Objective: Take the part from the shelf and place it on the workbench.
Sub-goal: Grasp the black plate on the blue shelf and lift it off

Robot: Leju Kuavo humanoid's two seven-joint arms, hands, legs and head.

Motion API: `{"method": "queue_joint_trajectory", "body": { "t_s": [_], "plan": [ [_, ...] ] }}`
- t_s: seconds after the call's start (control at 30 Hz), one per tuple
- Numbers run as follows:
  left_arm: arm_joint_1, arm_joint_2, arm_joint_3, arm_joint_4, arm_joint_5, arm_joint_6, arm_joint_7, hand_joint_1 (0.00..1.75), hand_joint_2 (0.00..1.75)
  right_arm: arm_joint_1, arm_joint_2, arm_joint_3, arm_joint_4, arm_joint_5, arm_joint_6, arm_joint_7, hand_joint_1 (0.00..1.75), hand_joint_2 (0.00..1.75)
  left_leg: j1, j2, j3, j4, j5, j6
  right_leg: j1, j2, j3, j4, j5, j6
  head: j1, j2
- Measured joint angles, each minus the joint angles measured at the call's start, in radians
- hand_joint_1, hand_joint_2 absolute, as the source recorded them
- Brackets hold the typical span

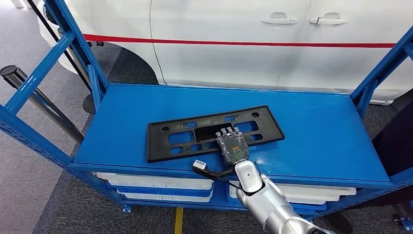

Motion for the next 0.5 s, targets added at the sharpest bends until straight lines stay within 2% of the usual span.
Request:
{"method": "queue_joint_trajectory", "body": {
  "t_s": [0.07,0.1,0.13,0.23,0.3,0.33,0.4,0.43,0.47,0.5],
  "plan": [
    [0.0,-0.001,0.0,0.0,-0.001,0.0,0.002,0.0,0.0,-0.008,-0.001,-0.007,0.005,0.0,0.002,0.0,1.56,1.75,0.004,-0.003,0.0,0.011,-0.007,-0.01,-0.007,-0.002,0.066,-0.131,0.065,0.005,0.0,0.0],
    [0.0,-0.001,0.0,0.0,-0.001,-0.001,0.002,0.0,0.0,-0.011,-0.002,-0.012,0.007,0.0,0.003,-0.001,1.56,1.75,0.004,-0.005,-0.002,0.019,-0.012,-0.016,-0.007,-0.001,0.094,-0.19,0.086,0.003,0.0,0.0],
    [0.0,-0.001,0.0,0.0,-0.002,-0.001,0.003,0.0,0.0,-0.013,-0.003,-0.017,0.008,0.001,0.003,-0.003,1.55,1.75,0.003,-0.008,-0.004,0.025,-0.015,-0.023,-0.006,-0.001,0.111,-0.227,0.095,-0.001,0.0,0.0],
    [0.0,-0.001,0.0,0.0,-0.007,-0.002,0.003,0.0,0.0,-0.019,-0.003,-0.035,0.01,0.002,0.004,-0.01,1.56,1.75,0.004,-0.014,-0.006,0.027,-0.017,-0.041,0.0,-0.001,0.116,-0.241,0.096,-0.022,0.0,0.0],
    [0.002,-0.001,0.0,0.0,-0.009,-0.002,0.003,0.0,0.0,-0.024,-0.003,-0.043,0.009,0.002,0.004,-0.01,1.58,1.75,0.008,-0.015,-0.016,0.052,-0.038,-0.051,-0.002,-0.004,0.118,-0.247,0.101,-0.036,-0.001,0.0],
    [0.002,-0.001,0.0,0.0,-0.009,-0.002,0.003,0.0,0.0,-0.026,-0.004,-0.046,0.009,0.002,0.004,-0.01,1.58,1.75,0.009,-0.015,-0.034,0.093,-0.064,-0.054,-0.004,-0.005,0.118,-0.25,0.104,-0.041,-0.001,0.0],
    [0.002,-0.001,0.0,0.0,-0.009,-0.003,0.003,0.0,0.0,-0.026,-0.006,-0.053,0.01,0.002,0.005,-0.01,1.62,1.75,0.01,-0.015,-0.092,0.222,-0.13,-0.058,-0.003,-0.008,0.116,-0.251,0.105,-0.048,-0.001,0.0],
    [0.003,-0.001,0.0,0.0,-0.009,-0.004,0.003,0.0,0.0,-0.026,-0.008,-0.056,0.011,0.002,0.006,-0.01,1.65,1.75,0.01,-0.015,-0.118,0.279,-0.151,-0.06,-0.001,-0.008,0.114,-0.251,0.106,-0.049,-0.001,0.0],
    [0.004,-0.001,0.0,0.0,-0.009,-0.004,0.003,0.0,0.0,-0.025,-0.009,-0.059,0.012,0.002,0.007,-0.01,1.69,1.75,0.01,-0.015,-0.131,0.308,-0.153,-0.06,0.0,-0.008,0.114,-0.25,0.106,-0.049,-0.001,0.0],
    [0.005,0.0,0.0,0.0,-0.009,-0.004,0.003,0.0,0.0,-0.025,-0.01,-0.061,0.013,0.001,0.009,-0.01,1.72,1.75,0.01,-0.015,-0.124,0.295,-0.136,-0.058,0.001,-0.008,0.114,-0.249,0.105,-0.048,-0.001,0.0]
  ]
}}
